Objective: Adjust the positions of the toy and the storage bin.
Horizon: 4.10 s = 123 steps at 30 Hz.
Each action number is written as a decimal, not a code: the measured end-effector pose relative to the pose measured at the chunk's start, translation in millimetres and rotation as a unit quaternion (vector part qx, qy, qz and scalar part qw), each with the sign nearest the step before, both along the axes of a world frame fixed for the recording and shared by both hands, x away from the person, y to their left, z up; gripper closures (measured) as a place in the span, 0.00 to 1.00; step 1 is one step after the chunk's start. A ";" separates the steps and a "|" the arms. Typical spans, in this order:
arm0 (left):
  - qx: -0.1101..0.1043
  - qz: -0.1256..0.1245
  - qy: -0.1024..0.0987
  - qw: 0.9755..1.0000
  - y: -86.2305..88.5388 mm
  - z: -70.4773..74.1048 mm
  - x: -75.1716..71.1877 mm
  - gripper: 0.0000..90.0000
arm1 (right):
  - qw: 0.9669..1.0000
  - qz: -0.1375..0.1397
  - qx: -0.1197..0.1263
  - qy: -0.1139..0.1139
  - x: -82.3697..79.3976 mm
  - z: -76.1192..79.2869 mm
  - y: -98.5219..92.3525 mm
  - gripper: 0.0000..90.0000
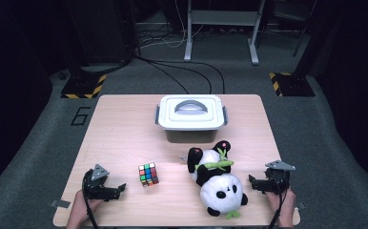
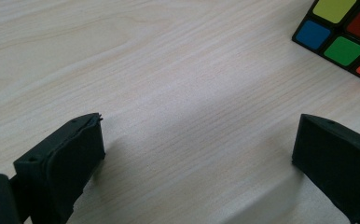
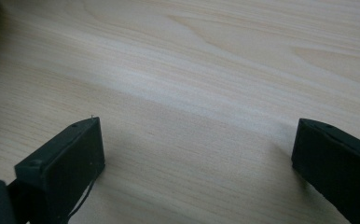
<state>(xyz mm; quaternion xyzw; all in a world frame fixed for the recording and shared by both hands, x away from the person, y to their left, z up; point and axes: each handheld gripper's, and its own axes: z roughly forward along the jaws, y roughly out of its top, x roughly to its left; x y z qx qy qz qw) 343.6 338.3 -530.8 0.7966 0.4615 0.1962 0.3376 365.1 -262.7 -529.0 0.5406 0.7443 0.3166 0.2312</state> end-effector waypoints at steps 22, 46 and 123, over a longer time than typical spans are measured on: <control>-0.040 -0.011 -0.032 0.999 -23.7 26.5 -16.9 0.02 | 1.000 -0.003 0.000 0.000 0.8 0.0 -0.5 0.02; -0.036 -0.104 -0.046 0.993 -79.6 36.7 12.2 0.00 | 1.000 -0.002 0.001 -0.001 0.7 0.1 -0.5 0.02; -0.042 -0.027 -0.102 0.994 -34.6 44.4 4.4 0.38 | 1.000 -0.006 0.002 -0.004 0.1 0.2 -0.4 0.05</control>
